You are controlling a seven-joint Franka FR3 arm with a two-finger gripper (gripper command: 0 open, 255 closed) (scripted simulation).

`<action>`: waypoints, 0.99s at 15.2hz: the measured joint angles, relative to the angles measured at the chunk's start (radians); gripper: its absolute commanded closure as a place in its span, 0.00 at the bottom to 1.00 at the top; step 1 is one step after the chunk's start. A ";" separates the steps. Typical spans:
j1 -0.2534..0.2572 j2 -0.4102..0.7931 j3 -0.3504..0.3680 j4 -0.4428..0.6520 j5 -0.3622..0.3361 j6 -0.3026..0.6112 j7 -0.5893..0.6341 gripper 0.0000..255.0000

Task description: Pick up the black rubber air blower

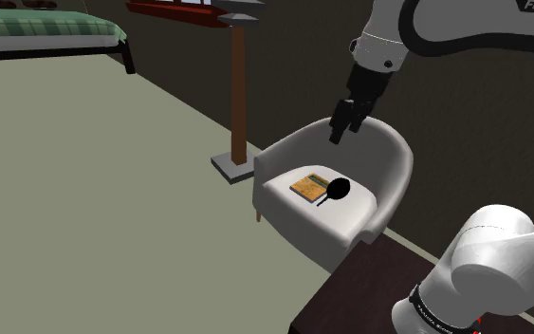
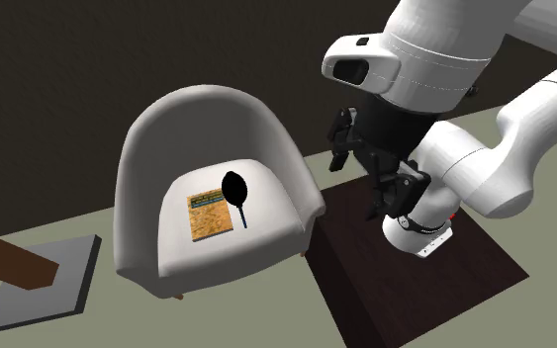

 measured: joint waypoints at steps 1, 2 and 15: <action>0.000 0.000 0.000 0.000 0.000 0.000 0.000 0.00; -0.005 0.009 0.001 -0.002 0.001 0.010 0.010 0.00; -0.146 0.327 -0.038 -0.066 -0.008 0.355 0.197 0.00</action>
